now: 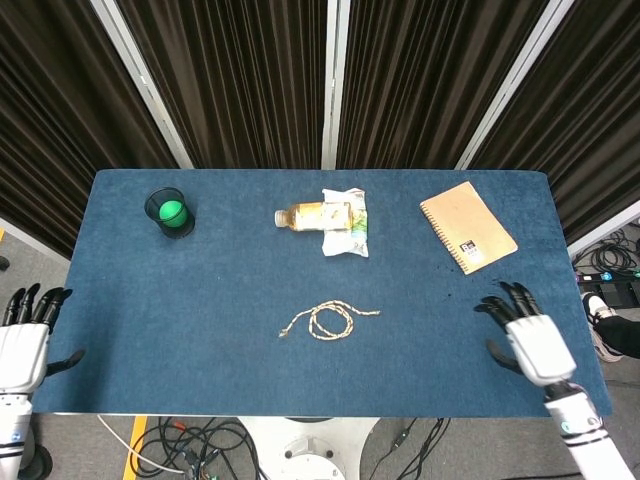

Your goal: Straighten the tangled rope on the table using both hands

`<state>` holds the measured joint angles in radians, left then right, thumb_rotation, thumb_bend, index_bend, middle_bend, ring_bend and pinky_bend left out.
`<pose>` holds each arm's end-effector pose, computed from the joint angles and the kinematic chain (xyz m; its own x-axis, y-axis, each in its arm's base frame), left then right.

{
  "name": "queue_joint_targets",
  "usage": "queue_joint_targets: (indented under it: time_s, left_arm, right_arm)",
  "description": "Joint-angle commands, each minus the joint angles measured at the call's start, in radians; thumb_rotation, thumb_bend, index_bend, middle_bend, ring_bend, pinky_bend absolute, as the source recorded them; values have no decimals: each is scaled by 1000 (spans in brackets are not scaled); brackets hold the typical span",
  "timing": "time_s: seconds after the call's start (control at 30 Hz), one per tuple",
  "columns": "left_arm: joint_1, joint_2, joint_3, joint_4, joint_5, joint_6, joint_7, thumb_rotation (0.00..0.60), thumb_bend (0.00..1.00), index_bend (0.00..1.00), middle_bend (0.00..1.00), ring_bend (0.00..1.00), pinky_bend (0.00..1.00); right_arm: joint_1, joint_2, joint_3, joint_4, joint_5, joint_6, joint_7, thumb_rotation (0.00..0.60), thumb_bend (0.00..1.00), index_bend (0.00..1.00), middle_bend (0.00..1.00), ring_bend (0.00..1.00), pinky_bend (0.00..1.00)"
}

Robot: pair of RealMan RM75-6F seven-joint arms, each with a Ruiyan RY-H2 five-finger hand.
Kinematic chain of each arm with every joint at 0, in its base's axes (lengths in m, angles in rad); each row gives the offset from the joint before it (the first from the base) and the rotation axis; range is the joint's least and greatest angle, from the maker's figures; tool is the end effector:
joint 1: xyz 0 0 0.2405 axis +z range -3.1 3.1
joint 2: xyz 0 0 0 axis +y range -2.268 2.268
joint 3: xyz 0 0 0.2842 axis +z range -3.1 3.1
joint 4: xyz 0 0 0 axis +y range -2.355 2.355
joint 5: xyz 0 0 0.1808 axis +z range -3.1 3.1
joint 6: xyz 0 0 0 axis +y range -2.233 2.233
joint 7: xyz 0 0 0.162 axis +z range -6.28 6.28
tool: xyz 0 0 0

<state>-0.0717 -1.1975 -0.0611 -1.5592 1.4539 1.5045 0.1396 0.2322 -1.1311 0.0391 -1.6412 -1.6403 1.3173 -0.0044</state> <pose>-0.3371 0.1966 0.1832 0.4934 -0.0144 0.8697 0.8689 0.0532 -0.4920 -0.2776 -0.2351 0.1567 0.4123 -0.1202 0.9031 -0.8858 -0.2845 0.3666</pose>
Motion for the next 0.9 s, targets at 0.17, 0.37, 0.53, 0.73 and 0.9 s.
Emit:
queue_joint_targets:
  time_s: [0.17,0.37,0.53,0.73,0.9]
  left_arm:
    - [-2,4,-1,1,3,0,-2,600,57,156,129,0,0]
    - [-3,7,-3,2,-4,-5,-7,600,57,156,129,0,0]
    - [-7,7,-5,6,-12,-14,-9,600,58,156,129,0,0]
    - [-14,6,-10,9,-15,-21,-11,600,58,156,129,0,0]
    - [-18,7,-10,11,-18,-27,-12,600,58,157,129,0,0]
  right_arm:
    - [179,-123,64,1,72,-244,-100,600,301,358,260,25,73]
    - [276,-248,108,78,173,-355,-207,600,261,358,245,16,6]
    - [325,-355,122,171,208,-370,-268,600,223,362,221,0,0]
    - [375,-448,111,273,226,-411,-287,600,247,390,204,0,0]
    - [405,-502,104,326,232,-426,-282,600,290,409,204,0,0]
